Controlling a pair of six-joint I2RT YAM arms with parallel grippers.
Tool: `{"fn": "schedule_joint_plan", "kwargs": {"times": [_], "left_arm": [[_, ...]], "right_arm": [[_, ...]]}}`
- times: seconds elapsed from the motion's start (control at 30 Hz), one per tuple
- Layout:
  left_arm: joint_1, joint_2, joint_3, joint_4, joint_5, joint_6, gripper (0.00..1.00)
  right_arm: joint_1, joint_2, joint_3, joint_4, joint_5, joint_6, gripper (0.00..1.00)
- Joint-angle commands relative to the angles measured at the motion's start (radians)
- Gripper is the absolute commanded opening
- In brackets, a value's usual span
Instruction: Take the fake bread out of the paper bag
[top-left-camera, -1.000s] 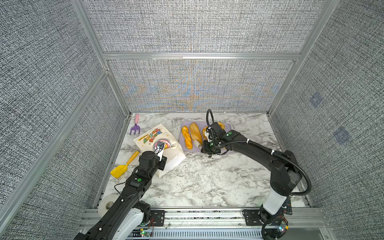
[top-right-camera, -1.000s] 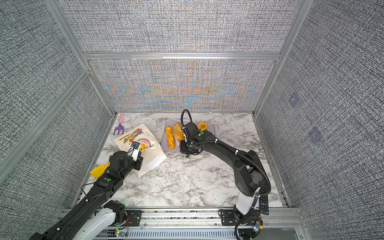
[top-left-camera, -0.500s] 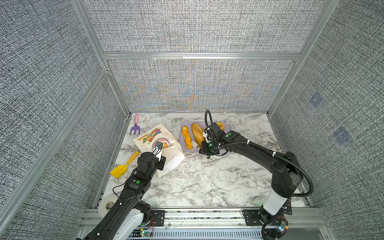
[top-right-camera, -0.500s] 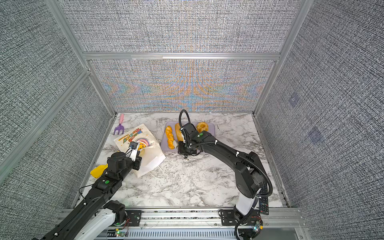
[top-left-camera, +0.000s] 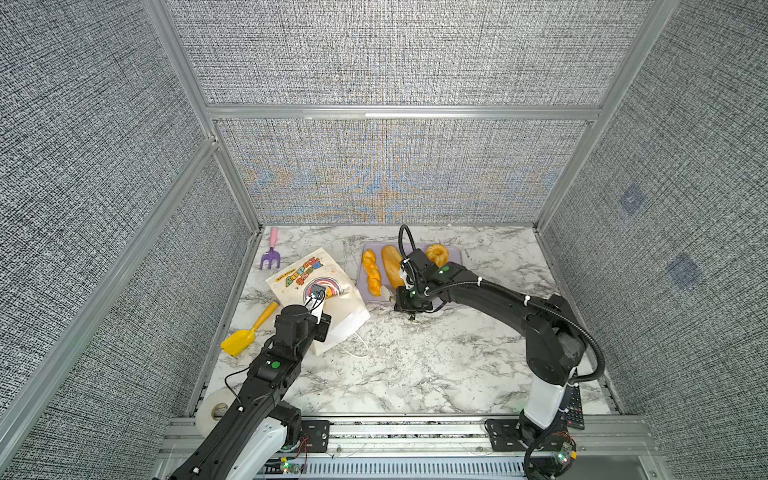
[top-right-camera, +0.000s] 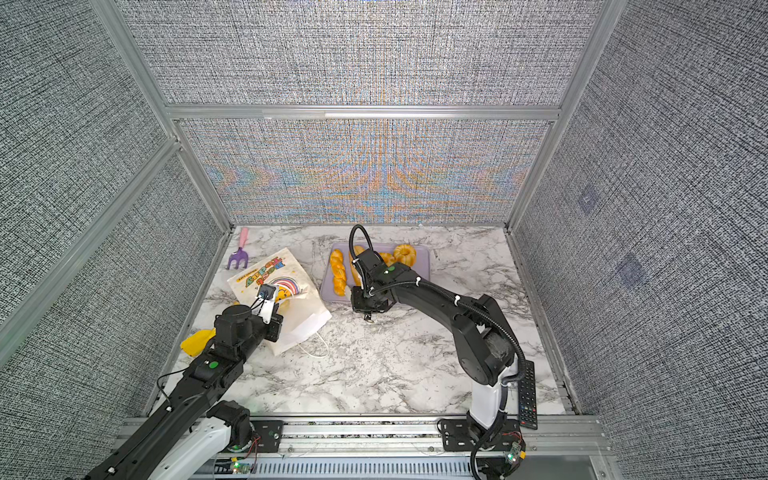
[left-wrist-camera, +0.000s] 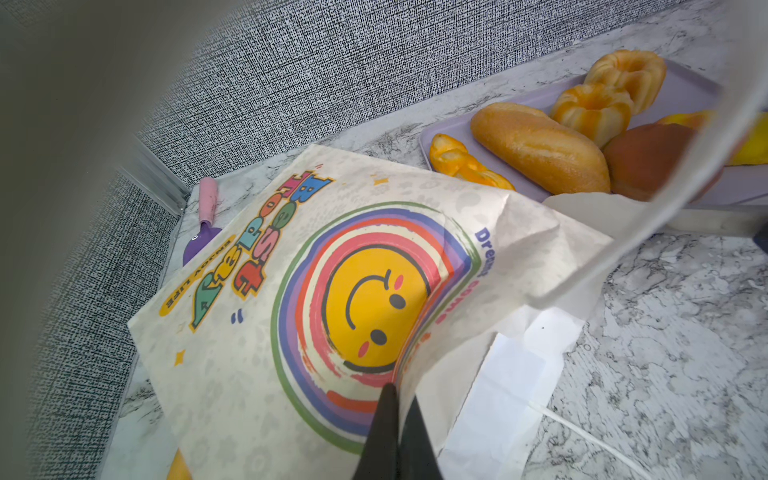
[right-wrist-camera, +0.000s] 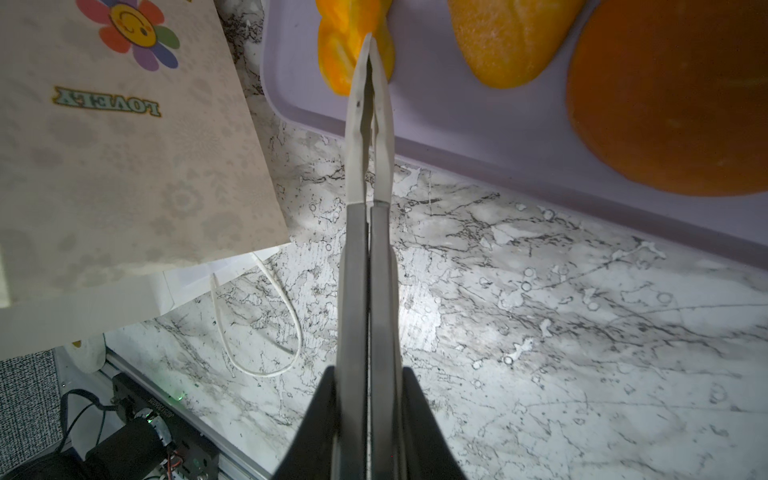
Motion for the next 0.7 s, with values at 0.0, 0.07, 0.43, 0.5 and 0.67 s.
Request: {"fn": "schedule_joint_plan", "kwargs": {"times": [0.0,0.07,0.43,0.5,0.67], "left_arm": [[0.001,0.000,-0.001,0.007,-0.003,-0.007,0.00],[0.001,0.000,-0.003,0.006,-0.001,-0.008,0.00],[0.000,0.003,-0.002,0.004,0.000,-0.005,0.00],[0.000,0.001,-0.003,0.005,0.002,-0.006,0.00],[0.001,0.005,-0.001,0.006,0.005,-0.006,0.00]], "right_arm": [[0.003,0.014,0.013,0.019,-0.024,0.017,0.00],[0.005,0.015,0.022,0.034,-0.032,0.021,0.00],[-0.024,-0.102,-0.025,0.060,-0.032,0.040,0.00],[-0.041,-0.121,-0.024,0.009,0.015,0.026,0.00],[-0.073,-0.126,0.006,-0.108,0.148,-0.022,0.00]]}}
